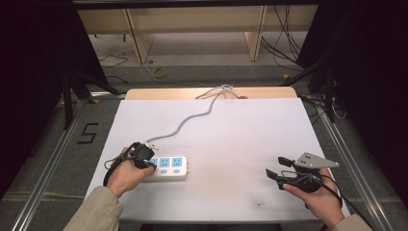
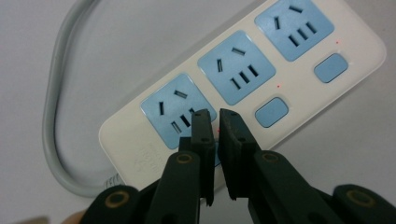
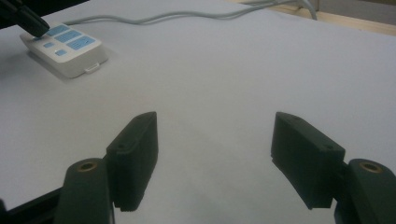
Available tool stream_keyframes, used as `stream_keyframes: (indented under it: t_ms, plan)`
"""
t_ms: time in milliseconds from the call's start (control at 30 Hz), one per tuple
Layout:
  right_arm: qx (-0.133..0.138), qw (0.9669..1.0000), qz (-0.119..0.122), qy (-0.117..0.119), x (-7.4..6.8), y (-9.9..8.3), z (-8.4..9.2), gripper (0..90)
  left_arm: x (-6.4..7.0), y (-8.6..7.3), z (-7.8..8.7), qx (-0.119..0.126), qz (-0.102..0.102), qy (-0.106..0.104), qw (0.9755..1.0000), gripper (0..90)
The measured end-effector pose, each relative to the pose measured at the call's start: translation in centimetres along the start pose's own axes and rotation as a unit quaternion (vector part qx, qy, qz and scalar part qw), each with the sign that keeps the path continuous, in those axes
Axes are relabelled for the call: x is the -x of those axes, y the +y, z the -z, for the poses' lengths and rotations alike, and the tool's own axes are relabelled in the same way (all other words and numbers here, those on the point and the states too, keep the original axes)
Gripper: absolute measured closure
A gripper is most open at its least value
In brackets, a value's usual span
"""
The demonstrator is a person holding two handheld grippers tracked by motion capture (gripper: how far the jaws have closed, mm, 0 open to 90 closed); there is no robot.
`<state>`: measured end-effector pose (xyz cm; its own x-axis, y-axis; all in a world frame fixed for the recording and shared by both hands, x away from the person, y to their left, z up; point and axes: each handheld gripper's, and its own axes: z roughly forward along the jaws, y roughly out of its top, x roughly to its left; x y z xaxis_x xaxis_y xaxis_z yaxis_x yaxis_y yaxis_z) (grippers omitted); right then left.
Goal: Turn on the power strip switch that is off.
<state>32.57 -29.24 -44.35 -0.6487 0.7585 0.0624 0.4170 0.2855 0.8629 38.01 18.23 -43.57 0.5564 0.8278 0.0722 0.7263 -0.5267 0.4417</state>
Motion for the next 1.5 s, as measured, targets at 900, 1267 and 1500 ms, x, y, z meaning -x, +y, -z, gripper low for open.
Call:
stream_keyframes:
  t_ms: [900,1267,1500]
  plan:
    - [-0.001,1.0000,0.003,0.004,-0.1,0.0,-0.1,32.4,-0.3,0.0,1.9,0.241,-0.009,0.000,0.9706,33.4]
    - [-0.002,1.0000,0.006,0.007,-0.3,0.0,-0.3,31.8,0.7,-0.8,1.9,0.287,-0.042,-0.048,0.9557,18.6]
    - [-0.004,0.9999,0.008,0.012,-0.5,0.1,-0.4,31.5,1.6,-2.1,2.0,0.313,-0.061,-0.066,0.9456,17.3]
